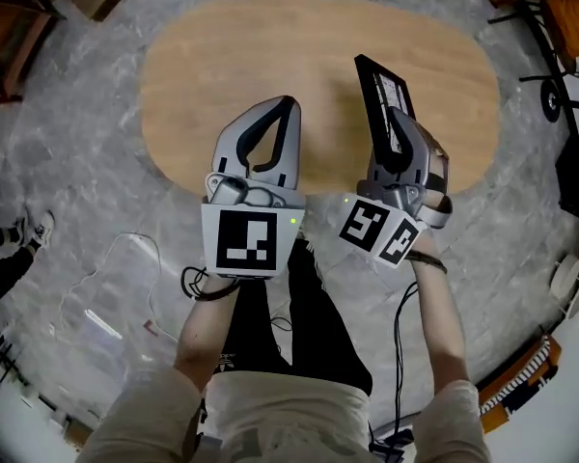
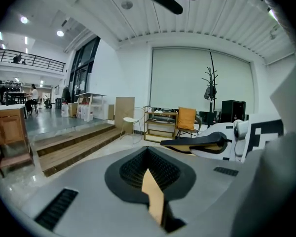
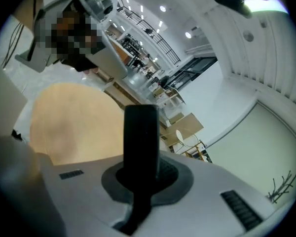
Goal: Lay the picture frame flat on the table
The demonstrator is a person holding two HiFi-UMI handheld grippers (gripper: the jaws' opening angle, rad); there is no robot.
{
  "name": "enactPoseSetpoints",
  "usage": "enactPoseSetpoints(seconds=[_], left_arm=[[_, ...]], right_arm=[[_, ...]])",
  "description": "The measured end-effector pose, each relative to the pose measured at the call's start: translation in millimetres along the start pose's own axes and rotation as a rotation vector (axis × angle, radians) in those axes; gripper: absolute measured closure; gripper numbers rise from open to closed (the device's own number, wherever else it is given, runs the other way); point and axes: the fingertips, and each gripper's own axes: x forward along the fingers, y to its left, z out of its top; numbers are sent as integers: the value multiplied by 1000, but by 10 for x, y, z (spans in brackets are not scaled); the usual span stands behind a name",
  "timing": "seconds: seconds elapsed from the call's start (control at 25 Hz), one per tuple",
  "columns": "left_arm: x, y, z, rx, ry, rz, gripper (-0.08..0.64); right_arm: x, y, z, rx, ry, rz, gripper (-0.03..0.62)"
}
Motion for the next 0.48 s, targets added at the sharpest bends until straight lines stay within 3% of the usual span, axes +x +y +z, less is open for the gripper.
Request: enactPoseSetpoints(seconds=[0.28,0.48], left_arm=[[-16,-32,-702,-6,63,-4,551],[-115,-9,-1130,-7,97,-12,551]], right_arm=[[580,836,-385,-227,42,60,577],[808,1405,-527,-318,71,86,577]])
